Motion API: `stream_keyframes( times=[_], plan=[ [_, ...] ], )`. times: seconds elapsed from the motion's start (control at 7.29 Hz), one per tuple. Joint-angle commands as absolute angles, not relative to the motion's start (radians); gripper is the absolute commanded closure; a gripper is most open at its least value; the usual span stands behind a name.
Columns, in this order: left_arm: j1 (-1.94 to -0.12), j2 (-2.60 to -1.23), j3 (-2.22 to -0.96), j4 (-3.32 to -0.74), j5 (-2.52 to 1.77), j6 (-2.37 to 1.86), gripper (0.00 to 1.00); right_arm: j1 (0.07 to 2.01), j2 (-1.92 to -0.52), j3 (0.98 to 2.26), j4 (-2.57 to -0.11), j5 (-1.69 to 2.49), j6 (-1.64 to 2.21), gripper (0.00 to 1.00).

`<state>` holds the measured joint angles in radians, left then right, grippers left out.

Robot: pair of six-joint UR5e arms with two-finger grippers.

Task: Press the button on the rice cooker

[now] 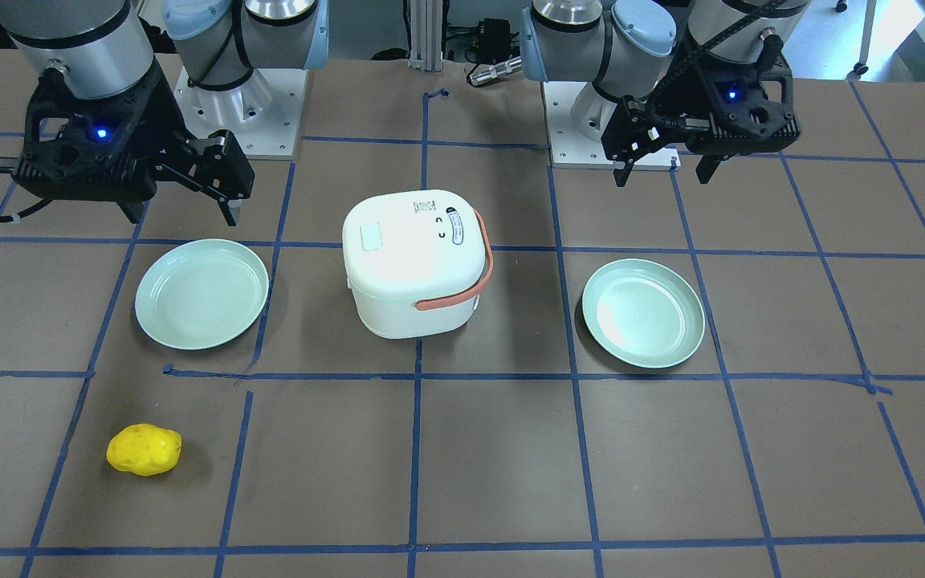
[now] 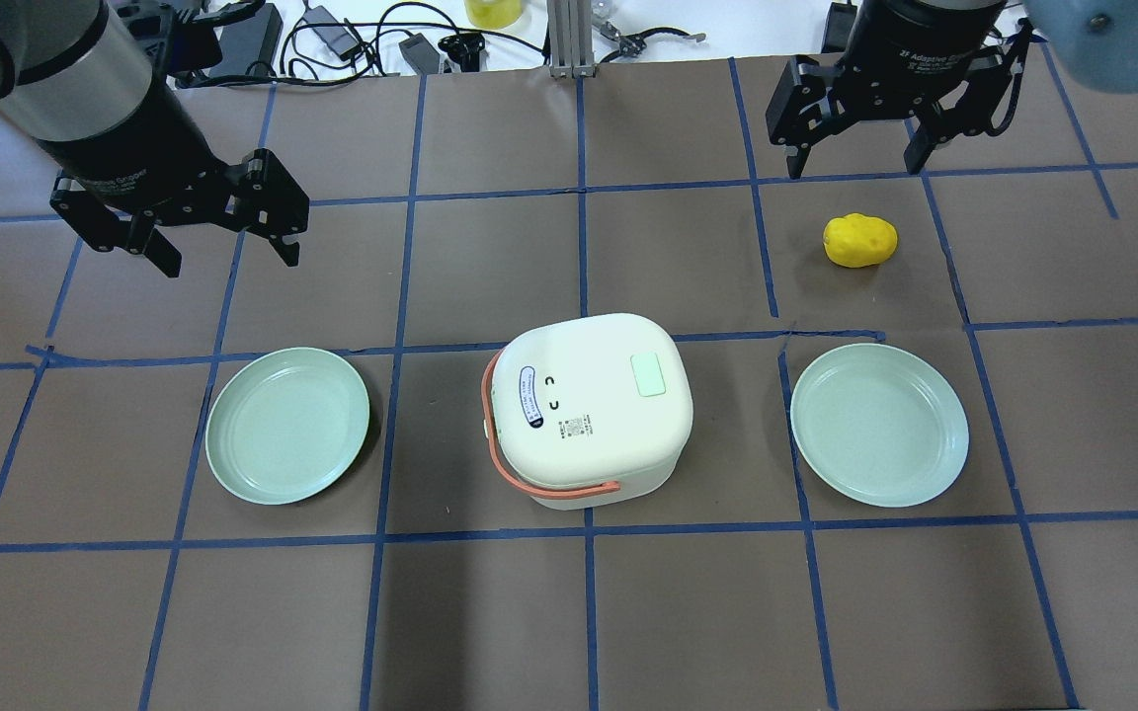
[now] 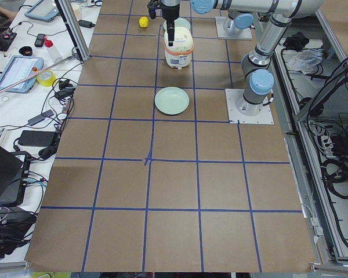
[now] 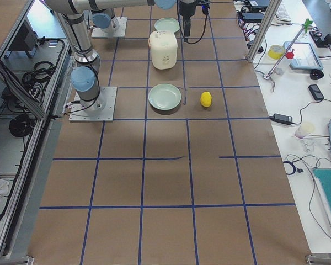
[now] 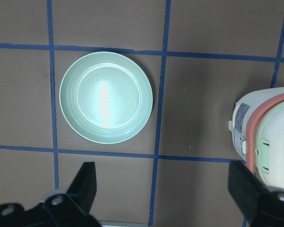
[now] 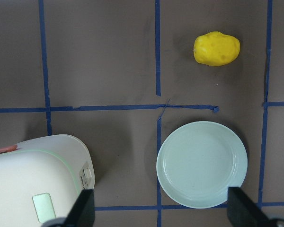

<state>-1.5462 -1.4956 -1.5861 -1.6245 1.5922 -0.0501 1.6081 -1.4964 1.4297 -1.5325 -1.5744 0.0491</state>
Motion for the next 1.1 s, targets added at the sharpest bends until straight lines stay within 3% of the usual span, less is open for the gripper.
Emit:
stream_keyframes(
  times=[0.0,0.69,0.96],
  plan=[
    [-1.546,-1.496,-1.586,-1.624,1.592,-0.051,0.0,1.611,-1.497,1.43,-1.534,-1.572,0.049,0.0],
    [-1.546,-1.496,-1.586,-1.624,1.592,-0.049,0.0,1.611,-1.5,1.43,-1.532,-1.578,0.049,0.05],
    [-1.546,-1.496,-1.586,-1.624,1.592,-0.049,0.0,1.618,-1.502,1.433,-1.504,-1.56,0.066,0.7]
  ],
)
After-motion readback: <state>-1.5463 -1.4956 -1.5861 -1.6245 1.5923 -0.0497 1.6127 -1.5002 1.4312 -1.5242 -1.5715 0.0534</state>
